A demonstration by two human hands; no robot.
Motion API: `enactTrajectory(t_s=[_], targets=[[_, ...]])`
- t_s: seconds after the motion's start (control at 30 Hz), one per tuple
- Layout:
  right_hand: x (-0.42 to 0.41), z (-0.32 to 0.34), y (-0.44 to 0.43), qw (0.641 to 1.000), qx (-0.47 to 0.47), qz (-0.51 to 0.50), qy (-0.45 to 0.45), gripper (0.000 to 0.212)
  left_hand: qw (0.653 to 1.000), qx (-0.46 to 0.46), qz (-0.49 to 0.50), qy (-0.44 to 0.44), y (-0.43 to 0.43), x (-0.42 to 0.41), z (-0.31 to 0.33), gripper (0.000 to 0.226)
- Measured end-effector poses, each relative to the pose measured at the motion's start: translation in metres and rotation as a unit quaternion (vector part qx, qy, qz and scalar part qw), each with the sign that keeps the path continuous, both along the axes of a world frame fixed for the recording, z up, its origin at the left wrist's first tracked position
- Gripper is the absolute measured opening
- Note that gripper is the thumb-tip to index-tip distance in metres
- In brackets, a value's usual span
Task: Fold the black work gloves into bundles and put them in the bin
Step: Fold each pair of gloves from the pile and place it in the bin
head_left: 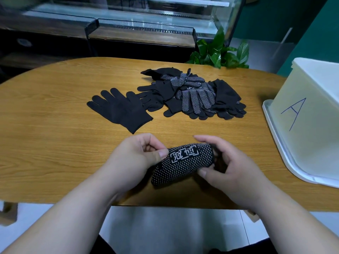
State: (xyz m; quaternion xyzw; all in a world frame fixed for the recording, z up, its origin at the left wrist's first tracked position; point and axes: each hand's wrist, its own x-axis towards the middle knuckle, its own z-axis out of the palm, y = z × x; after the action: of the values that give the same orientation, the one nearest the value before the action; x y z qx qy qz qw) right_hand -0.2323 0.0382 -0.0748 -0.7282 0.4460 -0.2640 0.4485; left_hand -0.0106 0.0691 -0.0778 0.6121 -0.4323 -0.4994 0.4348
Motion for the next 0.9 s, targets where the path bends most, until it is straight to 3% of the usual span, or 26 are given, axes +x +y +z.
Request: enactTrajectory(t_s=[0.1, 0.3, 0.5, 0.7, 0.9], targets=[[0.004, -0.002, -0.001, 0.992, 0.069, -0.024, -0.104, 0.066, 0.999, -0.027, 0.032, 0.008, -0.001, -0.001, 0.001, 0.014], [0.01, -0.002, -0.006, 0.971, 0.074, -0.116, -0.196, 0.026, 0.995, -0.056, 0.08, 0.006, -0.002, -0.001, 0.002, 0.008], [0.01, 0.0, -0.002, 0.988, 0.006, -0.097, -0.117, 0.008, 0.996, -0.045, 0.08, 0.005, -0.002, -0.004, 0.002, 0.008], [0.014, -0.005, -0.007, 0.976, 0.069, -0.107, -0.178, 0.018, 0.996, -0.039, 0.078, 0.022, -0.002, -0.003, 0.0, 0.008], [0.009, -0.001, -0.007, 0.991, 0.023, -0.081, -0.106, 0.012, 0.997, -0.035, 0.069, 0.019, -0.003, -0.001, -0.001, 0.007]])
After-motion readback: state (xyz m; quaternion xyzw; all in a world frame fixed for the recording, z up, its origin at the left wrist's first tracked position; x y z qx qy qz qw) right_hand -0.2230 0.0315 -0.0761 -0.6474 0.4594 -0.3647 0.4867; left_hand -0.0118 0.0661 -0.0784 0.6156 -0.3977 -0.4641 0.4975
